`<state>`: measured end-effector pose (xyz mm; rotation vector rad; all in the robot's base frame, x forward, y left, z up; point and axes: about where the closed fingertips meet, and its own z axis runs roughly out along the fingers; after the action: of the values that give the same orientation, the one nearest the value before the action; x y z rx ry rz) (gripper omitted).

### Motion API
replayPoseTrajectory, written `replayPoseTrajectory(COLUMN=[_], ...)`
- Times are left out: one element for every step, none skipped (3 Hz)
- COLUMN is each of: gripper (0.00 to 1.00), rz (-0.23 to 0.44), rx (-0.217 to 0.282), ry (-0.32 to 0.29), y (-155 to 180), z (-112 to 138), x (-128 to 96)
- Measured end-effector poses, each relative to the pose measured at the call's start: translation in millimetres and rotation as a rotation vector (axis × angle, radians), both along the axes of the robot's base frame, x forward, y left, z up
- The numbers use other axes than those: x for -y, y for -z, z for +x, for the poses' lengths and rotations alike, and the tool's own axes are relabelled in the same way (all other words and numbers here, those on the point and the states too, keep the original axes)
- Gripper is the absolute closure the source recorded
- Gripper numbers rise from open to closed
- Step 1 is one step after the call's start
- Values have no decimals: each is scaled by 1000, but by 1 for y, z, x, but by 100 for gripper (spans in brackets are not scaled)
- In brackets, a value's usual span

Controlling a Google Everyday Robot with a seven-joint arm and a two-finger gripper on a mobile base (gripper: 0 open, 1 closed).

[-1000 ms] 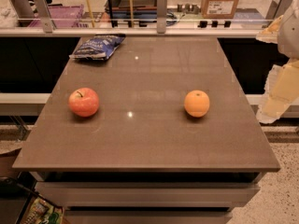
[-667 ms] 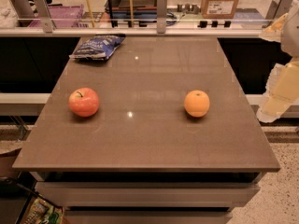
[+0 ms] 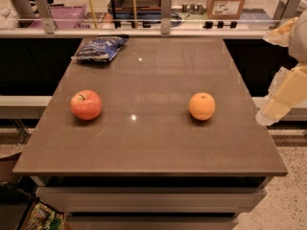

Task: Move orange near blue chip bag

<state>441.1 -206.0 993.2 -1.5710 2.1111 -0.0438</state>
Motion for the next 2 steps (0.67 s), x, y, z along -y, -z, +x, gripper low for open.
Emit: replayPoseTrajectory(gripper=[0, 0], rz=[37, 89], rx=[10, 40], ry=[-14, -36], y=[2, 9], z=[5, 10], x=[-4, -9])
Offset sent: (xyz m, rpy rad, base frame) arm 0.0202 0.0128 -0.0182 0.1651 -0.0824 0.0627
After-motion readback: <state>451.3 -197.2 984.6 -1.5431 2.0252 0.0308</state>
